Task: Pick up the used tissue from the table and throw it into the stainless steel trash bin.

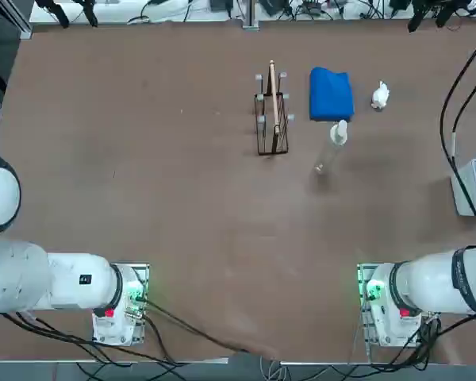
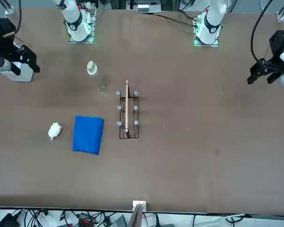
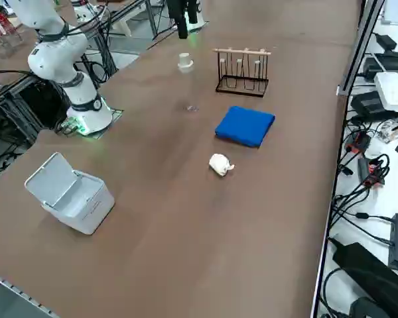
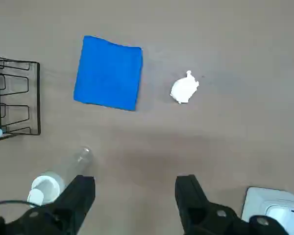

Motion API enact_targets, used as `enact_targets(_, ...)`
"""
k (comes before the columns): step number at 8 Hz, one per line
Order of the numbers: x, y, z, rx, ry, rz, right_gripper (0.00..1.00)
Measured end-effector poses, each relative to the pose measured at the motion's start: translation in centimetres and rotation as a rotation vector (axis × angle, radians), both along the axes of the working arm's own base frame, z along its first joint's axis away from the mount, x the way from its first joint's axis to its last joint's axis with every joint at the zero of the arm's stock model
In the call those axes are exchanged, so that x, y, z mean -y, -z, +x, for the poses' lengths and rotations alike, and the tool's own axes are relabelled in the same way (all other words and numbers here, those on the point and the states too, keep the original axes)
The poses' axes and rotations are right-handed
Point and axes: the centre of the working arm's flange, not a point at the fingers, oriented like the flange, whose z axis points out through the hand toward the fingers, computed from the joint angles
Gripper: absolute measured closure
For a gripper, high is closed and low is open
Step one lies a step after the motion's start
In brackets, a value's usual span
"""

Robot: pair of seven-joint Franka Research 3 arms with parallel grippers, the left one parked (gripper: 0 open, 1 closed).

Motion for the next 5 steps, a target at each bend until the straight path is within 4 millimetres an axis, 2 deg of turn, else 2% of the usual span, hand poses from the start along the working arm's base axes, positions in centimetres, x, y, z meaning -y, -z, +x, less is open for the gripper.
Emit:
enact_targets(3, -0.2, 0.1, 0.1, -0.001, 0.081, 0.002, 0.00)
enact_targets(5, -0.2, 1.1, 0.8, -0.016, 0.100, -0.002, 0.00)
